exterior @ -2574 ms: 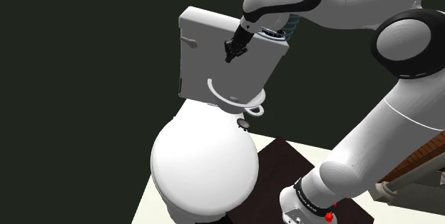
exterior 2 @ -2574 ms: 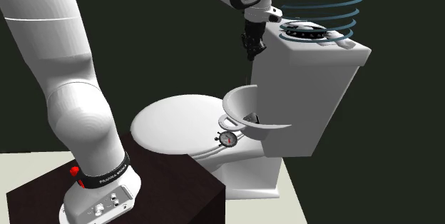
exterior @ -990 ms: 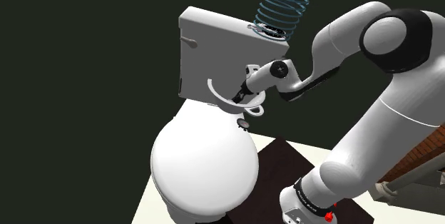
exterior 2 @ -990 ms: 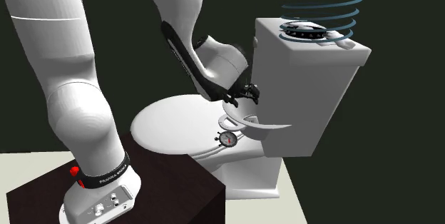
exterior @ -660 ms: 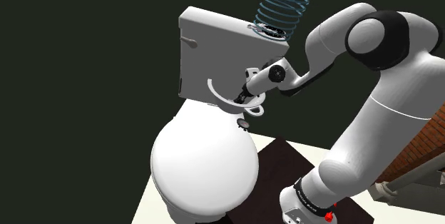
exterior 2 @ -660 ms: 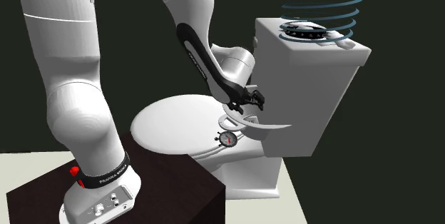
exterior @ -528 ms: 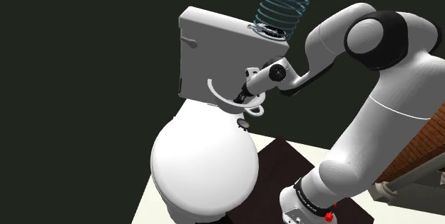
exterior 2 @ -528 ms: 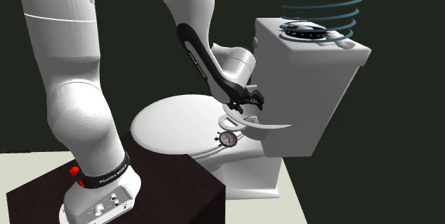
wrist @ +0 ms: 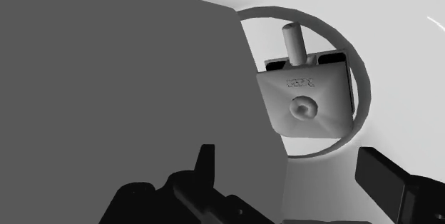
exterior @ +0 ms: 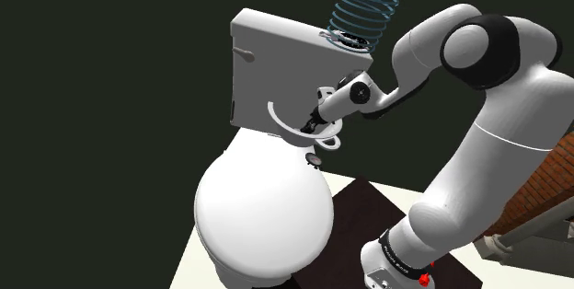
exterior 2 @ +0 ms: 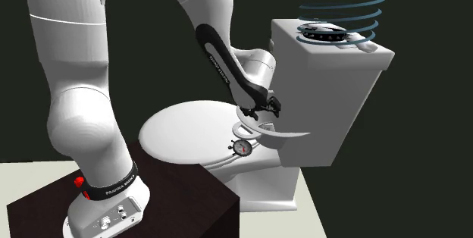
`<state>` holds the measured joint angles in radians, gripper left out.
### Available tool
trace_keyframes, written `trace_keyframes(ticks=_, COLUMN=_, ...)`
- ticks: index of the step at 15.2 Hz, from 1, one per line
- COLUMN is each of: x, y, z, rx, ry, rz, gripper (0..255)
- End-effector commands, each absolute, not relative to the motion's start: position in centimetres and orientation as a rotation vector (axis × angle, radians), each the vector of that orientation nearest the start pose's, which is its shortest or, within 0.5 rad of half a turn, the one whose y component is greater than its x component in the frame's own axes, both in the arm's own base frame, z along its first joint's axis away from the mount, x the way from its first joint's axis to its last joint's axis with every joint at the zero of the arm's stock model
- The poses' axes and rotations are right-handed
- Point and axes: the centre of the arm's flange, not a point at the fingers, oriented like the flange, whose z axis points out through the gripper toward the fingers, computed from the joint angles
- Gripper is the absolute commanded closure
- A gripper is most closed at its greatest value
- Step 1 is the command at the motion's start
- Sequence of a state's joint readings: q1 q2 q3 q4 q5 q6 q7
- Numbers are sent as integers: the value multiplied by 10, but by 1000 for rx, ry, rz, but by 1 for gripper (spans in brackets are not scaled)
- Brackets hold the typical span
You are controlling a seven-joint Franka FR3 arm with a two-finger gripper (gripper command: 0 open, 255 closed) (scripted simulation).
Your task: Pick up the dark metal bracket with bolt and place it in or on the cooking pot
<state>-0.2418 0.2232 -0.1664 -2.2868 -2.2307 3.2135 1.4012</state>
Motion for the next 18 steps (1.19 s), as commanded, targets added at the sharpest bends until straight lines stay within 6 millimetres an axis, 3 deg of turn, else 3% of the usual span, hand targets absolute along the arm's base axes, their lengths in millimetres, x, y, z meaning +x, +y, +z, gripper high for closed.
trace_keyframes(ticks=1, x=437, y=-118, z=180, rx=-3363, ry=-785, rz=-708, gripper=255)
trace_keyframes(ticks=2, x=432, y=-118, z=178, rx=-3348, ry=-780, rz=-742, gripper=255)
trace_keyframes(ticks=4, x=439, y=-120, z=173, rx=-3343, ry=-776, rz=-751, gripper=255)
trace_keyframes(ticks=9, x=434, y=-122, z=181, rx=-3344, ry=-776, rz=-749, gripper=255)
trace_keyframes(ticks=10, x=447, y=-125, z=193, rx=-3359, ry=-735, rz=-809, gripper=255)
trace_keyframes(ticks=11, x=447, y=-125, z=193, rx=-3359, ry=-735, rz=-809, gripper=0)
trace_keyframes(ticks=13, x=448, y=-187, z=217, rx=-3008, ry=-531, rz=-536, gripper=0)
trace_keyframes(ticks=14, x=449, y=-214, z=219, rx=-2861, ry=-459, rz=-442, gripper=0)
trace_keyframes(ticks=18, x=455, y=-208, z=200, rx=-2861, ry=-459, rz=-442, gripper=0)
